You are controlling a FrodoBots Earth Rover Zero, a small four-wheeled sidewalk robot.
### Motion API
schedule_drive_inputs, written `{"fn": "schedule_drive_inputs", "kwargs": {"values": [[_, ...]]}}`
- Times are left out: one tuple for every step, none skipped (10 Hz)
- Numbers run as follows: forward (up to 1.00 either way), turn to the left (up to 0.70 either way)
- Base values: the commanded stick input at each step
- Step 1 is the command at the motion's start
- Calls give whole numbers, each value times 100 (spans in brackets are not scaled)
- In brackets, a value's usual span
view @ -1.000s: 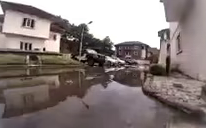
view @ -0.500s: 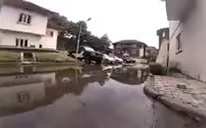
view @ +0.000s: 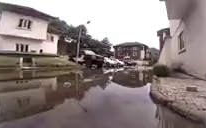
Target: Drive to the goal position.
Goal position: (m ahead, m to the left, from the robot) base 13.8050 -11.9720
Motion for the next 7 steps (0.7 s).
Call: {"fn": "schedule_drive_inputs", "kwargs": {"values": [[50,0],[50,0],[50,0],[50,0],[50,0],[50,0],[50,0]]}}
